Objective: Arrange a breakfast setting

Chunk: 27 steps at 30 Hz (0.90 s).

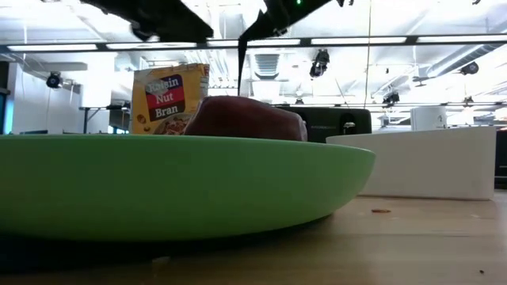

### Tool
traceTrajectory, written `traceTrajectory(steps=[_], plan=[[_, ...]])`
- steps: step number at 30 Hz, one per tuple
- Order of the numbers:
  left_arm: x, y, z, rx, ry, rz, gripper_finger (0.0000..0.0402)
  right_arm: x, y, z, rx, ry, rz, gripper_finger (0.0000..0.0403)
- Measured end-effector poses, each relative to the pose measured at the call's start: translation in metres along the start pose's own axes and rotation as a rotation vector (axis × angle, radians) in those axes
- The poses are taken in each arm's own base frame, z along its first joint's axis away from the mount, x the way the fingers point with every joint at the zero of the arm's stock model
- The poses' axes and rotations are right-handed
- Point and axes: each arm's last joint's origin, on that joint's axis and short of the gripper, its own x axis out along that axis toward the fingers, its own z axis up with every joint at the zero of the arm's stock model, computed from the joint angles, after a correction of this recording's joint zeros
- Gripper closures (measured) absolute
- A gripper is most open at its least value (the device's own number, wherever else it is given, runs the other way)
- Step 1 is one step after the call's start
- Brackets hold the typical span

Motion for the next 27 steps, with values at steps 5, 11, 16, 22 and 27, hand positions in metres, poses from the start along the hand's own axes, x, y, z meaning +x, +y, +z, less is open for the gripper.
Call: traceTrajectory(steps=[5,11,16,22,27], plan=[[0.025,0.029,-0.003,0.03,0.023,0.09,0.0206,-0.017,0.011,0.017,-0.025,-0.044,0.025,0.0394],[0.052,0.056,-0.004,-0.04,-0.046,0.039,0.0212,-0.023,0.04,0.03,-0.074,-0.066,0.104,0.0394],[0.065,0.053,-0.01,-0.029,-0.063,-0.042,0.0229,-0.023,0.058,0.037,-0.105,-0.081,0.134,0.0394],[0.072,0.045,-0.016,-0.016,-0.054,-0.042,0.0319,-0.025,0.066,0.041,-0.114,-0.079,0.128,0.0394],[0.07,0.046,-0.015,-0.082,-0.048,-0.045,0.0392,-0.024,0.066,0.04,-0.061,-0.071,0.128,0.0379]])
